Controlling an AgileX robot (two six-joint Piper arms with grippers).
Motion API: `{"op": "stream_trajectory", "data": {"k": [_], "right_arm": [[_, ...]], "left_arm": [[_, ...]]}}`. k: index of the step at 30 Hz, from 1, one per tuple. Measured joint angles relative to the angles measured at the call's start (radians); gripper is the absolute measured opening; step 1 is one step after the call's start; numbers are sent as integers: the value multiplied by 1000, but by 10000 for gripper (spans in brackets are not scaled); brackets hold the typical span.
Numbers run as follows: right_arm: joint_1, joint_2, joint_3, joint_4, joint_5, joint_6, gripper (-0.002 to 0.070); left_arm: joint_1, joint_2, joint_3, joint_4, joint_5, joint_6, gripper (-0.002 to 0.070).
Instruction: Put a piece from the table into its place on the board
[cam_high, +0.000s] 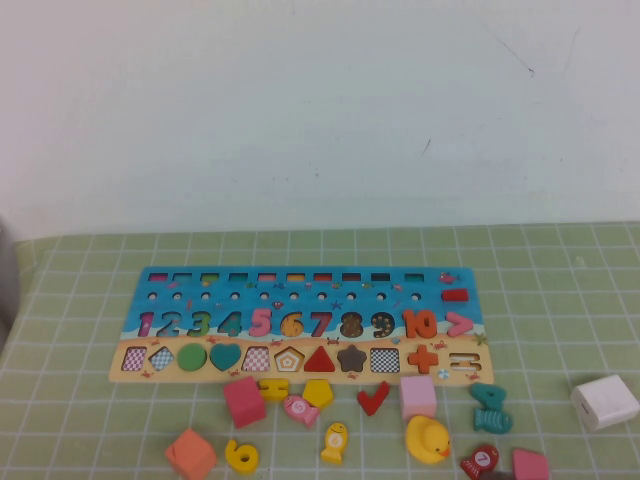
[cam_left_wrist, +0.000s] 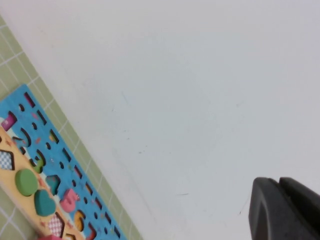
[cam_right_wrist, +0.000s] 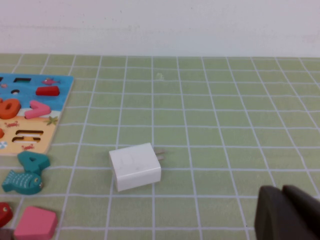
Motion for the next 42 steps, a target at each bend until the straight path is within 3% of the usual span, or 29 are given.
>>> {"op": "stream_trajectory", "data": {"k": [5,10,13,22,27,30,31,36,42], "right_arm": [[0,0,0,0,0,0,-1],[0,0,0,0,0,0,-1],[0,0,0,0,0,0,-1],[0,0,0,0,0,0,-1],[0,0,0,0,0,0,-1],[0,0,0,0,0,0,-1],[0,0,0,0,0,0,-1],[0,0,0,0,0,0,-1],[0,0,0,0,0,0,-1]], "left_arm": [[0,0,0,-38,2,45,-1],[0,0,-85,7,221,398,-1],[0,55,-190,48,361,503,-1],[0,562,-509,427,801,568,-1],[-14,828,-643,603,867,569,-1],[-97,955,-708,714,868,520,-1],[-192,1029,-748,805,868,459,-1],[-446,1219,-807,1098,857,172,-1],[-638,1412,-848,1268,784,-85,-1]]}}
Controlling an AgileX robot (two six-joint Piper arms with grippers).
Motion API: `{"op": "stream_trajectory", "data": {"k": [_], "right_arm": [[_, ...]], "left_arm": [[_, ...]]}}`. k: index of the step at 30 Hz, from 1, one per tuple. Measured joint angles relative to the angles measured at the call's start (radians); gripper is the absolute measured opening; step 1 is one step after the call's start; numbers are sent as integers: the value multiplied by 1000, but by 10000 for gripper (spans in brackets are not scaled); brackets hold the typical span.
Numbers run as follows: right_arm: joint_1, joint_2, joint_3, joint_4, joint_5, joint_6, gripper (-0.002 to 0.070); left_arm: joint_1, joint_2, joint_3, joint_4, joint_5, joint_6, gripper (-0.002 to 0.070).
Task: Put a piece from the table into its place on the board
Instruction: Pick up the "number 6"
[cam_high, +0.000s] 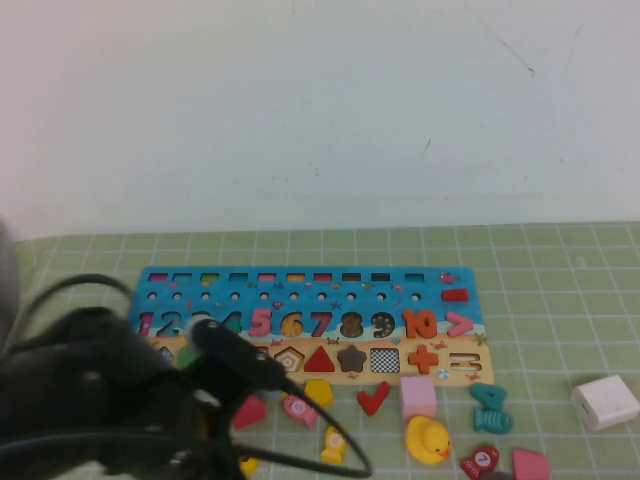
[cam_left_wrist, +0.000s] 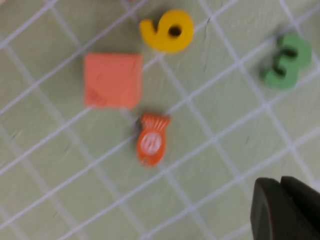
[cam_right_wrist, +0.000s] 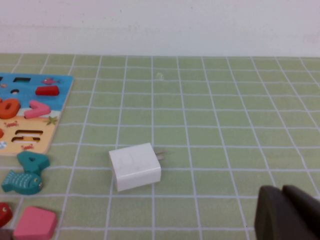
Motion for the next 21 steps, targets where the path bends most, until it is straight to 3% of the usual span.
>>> {"op": "stream_trajectory", "data": {"k": [11,14,21], "right_arm": [[0,0,0,0,0,0,-1],[0,0,0,0,0,0,-1],[0,0,0,0,0,0,-1]], "left_arm": [[-30,266,-86,36,-124,-316,18],[-30,322,-94,38,-153,-419,95],[19,400,-98,36,-215,-745,386]]}}
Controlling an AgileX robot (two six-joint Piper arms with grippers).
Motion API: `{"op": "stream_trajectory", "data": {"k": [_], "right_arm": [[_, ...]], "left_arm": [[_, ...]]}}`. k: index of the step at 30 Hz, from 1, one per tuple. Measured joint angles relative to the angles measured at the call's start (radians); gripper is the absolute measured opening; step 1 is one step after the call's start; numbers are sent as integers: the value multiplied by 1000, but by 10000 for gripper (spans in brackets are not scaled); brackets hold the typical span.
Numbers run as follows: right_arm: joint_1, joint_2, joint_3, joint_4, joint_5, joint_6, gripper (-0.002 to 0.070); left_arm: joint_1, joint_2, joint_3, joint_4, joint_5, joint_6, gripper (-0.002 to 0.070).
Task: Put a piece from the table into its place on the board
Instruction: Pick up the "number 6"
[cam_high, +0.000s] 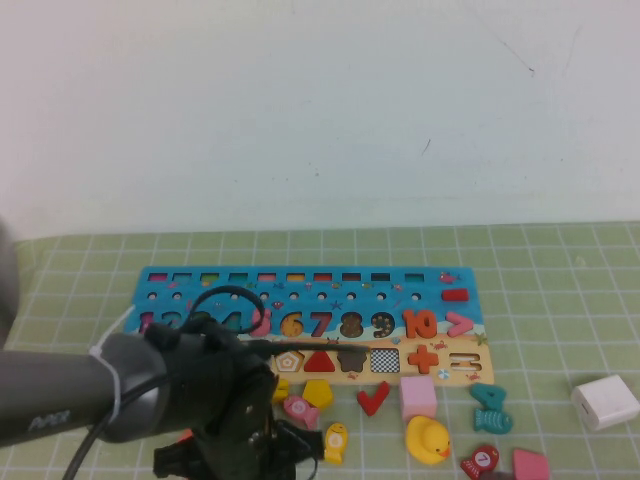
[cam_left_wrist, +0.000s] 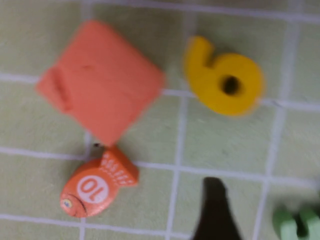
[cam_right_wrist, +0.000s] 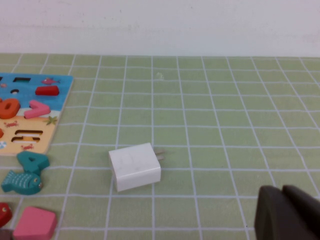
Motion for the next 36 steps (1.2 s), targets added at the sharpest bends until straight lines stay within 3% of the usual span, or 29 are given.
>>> {"op": "stream_trajectory", "data": {"k": [4,10,16,36], "right_arm": [[0,0,0,0,0,0,-1],[0,0,0,0,0,0,-1],[0,0,0,0,0,0,-1],[0,0,0,0,0,0,-1]], "left_arm": [[41,19,0,-5,-43,-127,434],[50,38,-1,-16,-167,-265,444],[50,84,-1,-9,-178,-352,444],[50,105,-4,213,-161,-645,444]]}}
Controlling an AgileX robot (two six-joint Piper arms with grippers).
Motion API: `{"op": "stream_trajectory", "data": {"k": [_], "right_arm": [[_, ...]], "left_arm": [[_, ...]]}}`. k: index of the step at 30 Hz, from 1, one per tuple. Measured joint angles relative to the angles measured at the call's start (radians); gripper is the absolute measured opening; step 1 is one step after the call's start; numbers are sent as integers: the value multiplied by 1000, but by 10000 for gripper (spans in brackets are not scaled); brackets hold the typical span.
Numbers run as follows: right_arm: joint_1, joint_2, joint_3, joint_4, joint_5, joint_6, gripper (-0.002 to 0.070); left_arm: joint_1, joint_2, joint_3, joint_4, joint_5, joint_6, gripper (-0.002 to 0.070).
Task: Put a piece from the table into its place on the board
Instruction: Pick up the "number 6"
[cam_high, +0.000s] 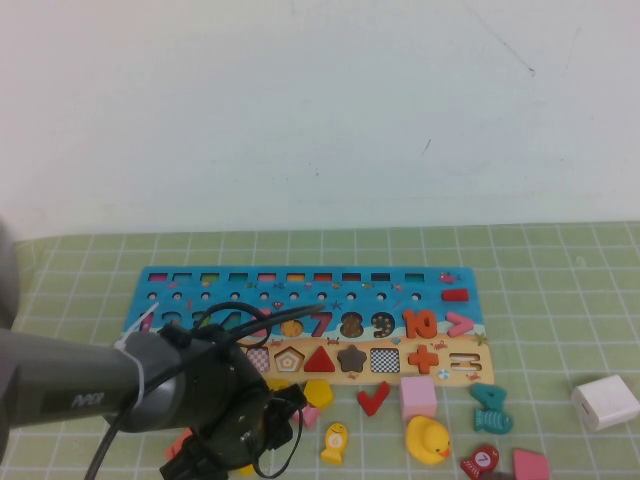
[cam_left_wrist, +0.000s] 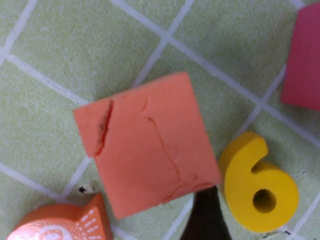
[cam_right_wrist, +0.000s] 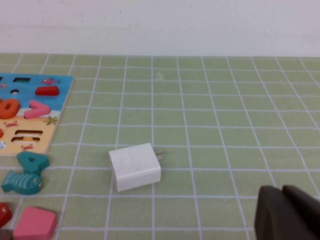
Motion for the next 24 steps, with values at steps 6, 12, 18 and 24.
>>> {"op": "stream_trajectory", "data": {"k": [6,12,18,24], "right_arm": [[0,0,0,0,0,0,-1],[0,0,0,0,0,0,-1],[0,0,0,0,0,0,-1],[0,0,0,0,0,0,-1]], "left_arm": [[0,19,-2,-1,-6,-17,444],[0,33,-4,-32,-5,-17,444],[0,33,-4,-34,6,17,330],[0,35,-4,-38,6,71,270]]}}
